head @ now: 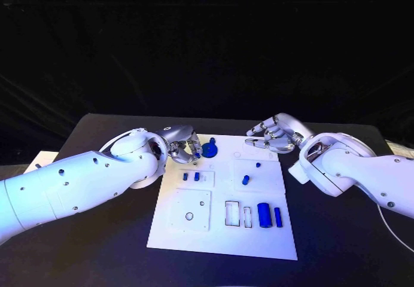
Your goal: Assemble the parts on the task board
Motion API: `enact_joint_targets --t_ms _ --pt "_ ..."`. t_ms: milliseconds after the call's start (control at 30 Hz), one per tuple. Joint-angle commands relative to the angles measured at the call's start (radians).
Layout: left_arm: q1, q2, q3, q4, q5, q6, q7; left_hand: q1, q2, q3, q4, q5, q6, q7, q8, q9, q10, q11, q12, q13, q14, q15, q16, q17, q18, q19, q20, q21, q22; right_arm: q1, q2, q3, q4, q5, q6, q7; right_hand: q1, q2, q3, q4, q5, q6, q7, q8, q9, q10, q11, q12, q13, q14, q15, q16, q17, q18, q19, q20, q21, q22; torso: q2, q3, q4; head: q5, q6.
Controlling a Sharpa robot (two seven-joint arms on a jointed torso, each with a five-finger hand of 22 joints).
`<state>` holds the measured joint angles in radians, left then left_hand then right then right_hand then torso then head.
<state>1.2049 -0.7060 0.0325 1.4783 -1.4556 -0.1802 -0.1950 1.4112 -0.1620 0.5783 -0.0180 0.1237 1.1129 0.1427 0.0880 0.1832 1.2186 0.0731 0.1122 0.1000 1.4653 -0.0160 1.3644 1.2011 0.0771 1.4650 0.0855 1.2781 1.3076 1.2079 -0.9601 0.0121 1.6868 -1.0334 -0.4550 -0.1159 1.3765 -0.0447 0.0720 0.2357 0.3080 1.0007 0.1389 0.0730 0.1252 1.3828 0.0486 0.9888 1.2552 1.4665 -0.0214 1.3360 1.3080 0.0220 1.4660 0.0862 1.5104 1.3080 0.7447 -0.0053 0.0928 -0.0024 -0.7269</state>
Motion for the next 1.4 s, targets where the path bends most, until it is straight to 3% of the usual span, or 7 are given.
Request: enact_joint_targets --t_ms 33,400,767,1400 --pt "0.000 -0.002 0.001 -0.006 0.025 0.040 -0.005 -0.012 0.001 0.006 0.002 -0.006 0.005 0.005 -0.007 -0.001 0.005 0.003 -0.004 -0.001 0.035 0.007 -0.003 -0.001 -0.017 0.020 0.004 0.003 0.106 -0.001 0.001 0.000 0.001 -0.003 0.010 0.008 0.007 -0.001 -0.003 -0.005 0.007 0.003 0.001 -0.002 0.002 -0.010 0.001 -0.002 0.000 0.049 -0.001 -0.007 0.024 0.008 0.015 0.003 -0.006 0.155 0.001 0.0002 -0.0008 0.006 -0.004" --pt "0.000 -0.011 -0.001 -0.017 0.016 0.115 -0.028 -0.023 -0.003 0.003 0.004 -0.010 0.004 0.005 -0.010 -0.002 0.006 0.003 -0.010 -0.002 0.034 0.007 -0.003 -0.003 -0.016 0.019 0.005 0.001 0.106 -0.001 0.002 0.000 0.001 -0.002 0.010 0.009 0.007 0.001 -0.004 -0.004 0.008 0.004 0.001 -0.001 0.002 -0.009 0.001 -0.001 0.000 0.049 -0.001 -0.009 0.022 0.008 0.014 0.003 -0.007 0.154 0.001 0.0010 -0.0019 0.007 -0.004" --pt "-0.001 0.002 -0.006 -0.035 0.006 0.118 -0.026 -0.024 -0.003 0.003 0.005 -0.010 0.004 0.005 -0.010 -0.003 0.006 0.003 -0.011 -0.002 0.034 0.007 -0.003 -0.003 -0.016 0.018 0.005 -0.001 0.105 -0.001 0.004 0.000 0.001 -0.005 0.011 0.009 0.007 0.001 -0.004 -0.004 0.008 0.004 0.001 -0.001 0.002 -0.009 0.001 -0.001 0.000 0.049 -0.001 -0.009 0.022 0.008 0.014 0.003 -0.007 0.154 0.001 0.0016 -0.0037 0.007 -0.005" --pt "-0.002 0.024 -0.013 -0.045 -0.007 0.125 -0.022 -0.027 -0.003 0.002 0.006 -0.011 0.005 0.005 -0.010 -0.003 0.008 0.003 -0.012 -0.001 0.034 0.007 -0.003 -0.004 -0.015 0.017 0.005 -0.003 0.104 -0.001 0.003 0.000 0.000 -0.005 0.011 0.008 0.007 0.001 -0.004 -0.004 0.008 0.004 0.001 -0.001 0.002 -0.009 0.001 -0.001 0.000 0.049 -0.001 -0.009 0.022 0.008 0.014 0.003 -0.007 0.154 0.001 0.0009 -0.0013 0.001 -0.005"
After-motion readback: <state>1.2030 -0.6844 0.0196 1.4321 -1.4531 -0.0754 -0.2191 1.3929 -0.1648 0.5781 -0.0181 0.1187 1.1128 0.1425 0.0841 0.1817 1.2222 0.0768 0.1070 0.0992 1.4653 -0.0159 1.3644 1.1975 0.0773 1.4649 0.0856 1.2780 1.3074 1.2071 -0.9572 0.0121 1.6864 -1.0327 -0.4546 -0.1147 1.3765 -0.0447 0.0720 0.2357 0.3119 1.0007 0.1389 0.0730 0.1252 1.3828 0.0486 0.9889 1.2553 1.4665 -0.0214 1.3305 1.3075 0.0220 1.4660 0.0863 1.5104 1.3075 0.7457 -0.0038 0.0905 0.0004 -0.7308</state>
